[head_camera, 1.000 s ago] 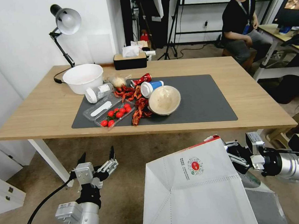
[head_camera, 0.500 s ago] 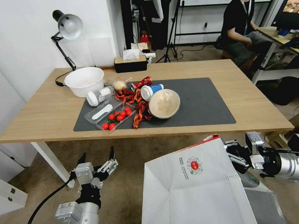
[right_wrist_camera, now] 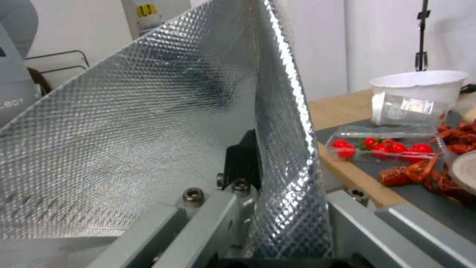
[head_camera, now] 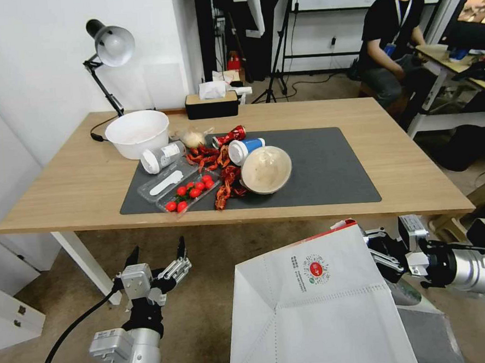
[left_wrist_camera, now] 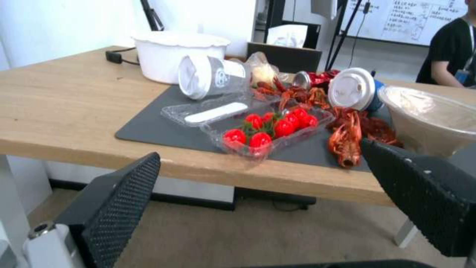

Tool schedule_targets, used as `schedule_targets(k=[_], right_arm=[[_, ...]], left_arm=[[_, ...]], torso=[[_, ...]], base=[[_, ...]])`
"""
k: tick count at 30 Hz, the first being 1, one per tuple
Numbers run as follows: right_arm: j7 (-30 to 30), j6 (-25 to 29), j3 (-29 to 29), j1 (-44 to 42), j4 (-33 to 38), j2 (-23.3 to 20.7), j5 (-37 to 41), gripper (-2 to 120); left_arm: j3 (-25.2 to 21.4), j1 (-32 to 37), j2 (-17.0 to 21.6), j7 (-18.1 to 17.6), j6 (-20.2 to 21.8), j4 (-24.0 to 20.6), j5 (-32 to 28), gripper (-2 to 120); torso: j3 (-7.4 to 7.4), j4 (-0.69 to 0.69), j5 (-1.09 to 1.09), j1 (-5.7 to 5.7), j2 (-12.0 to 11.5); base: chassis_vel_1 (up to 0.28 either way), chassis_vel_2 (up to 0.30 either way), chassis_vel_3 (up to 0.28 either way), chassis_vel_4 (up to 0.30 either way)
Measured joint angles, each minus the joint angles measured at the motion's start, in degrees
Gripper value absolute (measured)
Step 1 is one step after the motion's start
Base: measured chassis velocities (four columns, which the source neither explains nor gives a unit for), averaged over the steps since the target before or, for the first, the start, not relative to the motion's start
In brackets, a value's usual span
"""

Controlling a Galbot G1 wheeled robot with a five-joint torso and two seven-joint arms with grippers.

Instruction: Pick up the food delivery bag from the floor and place it on the table.

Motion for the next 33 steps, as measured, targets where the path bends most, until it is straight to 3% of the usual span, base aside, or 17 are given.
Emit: schedule_targets(k=[13, 19, 25, 27, 31, 33], right_arm=[[1.4, 0.9, 1.6, -0.5, 0.9, -0.3, 2.3, 0], [2.6, 1.8, 7.1, -2.2, 1.3, -0.6, 4.8, 0], [10.9, 1.9, 17.6, -5.2, 2.7, -1.8, 15.9, 0], [19.0, 1.8, 23.0, -5.5, 3.9, -3.7, 22.6, 0], [26.1, 1.9, 26.9, -5.1, 5.0, -5.4, 26.5, 0], [34.1, 2.0, 29.1, -4.7, 6.0, -6.9, 29.1, 0]], left_arm=[[-0.1, 0.4, 0.0, 0.2, -0.9, -0.2, 0.2, 100], [0.3, 0.7, -0.1, 0.1, -1.2, -0.4, 0.7, 100], [0.5, 0.6, -0.2, 0.0, -1.5, -0.5, 0.9, 100], [0.7, 0.7, -0.1, 0.0, -2.1, -0.5, 1.2, 100], [0.8, 1.0, -0.1, -0.5, -2.8, -0.8, 1.2, 100], [0.8, 1.3, 0.0, -0.7, -3.1, -1.0, 1.2, 100]], torso=[[-0.21, 0.00, 0.00, -0.16, -0.4], [-0.28, 0.00, 0.00, -0.22, -0.5], [-0.34, 0.00, 0.01, -0.27, -0.6], [-0.37, 0.00, 0.00, -0.29, -0.6], [-0.38, 0.00, 0.00, -0.30, -0.7], [-0.39, 0.01, 0.00, -0.30, -0.7]], base=[[0.000, 0.000, 0.000, 0.000], [0.000, 0.000, 0.000, 0.000], [0.000, 0.000, 0.000, 0.000], [0.000, 0.000, 0.000, 0.000], [0.000, 0.000, 0.000, 0.000], [0.000, 0.000, 0.000, 0.000]])
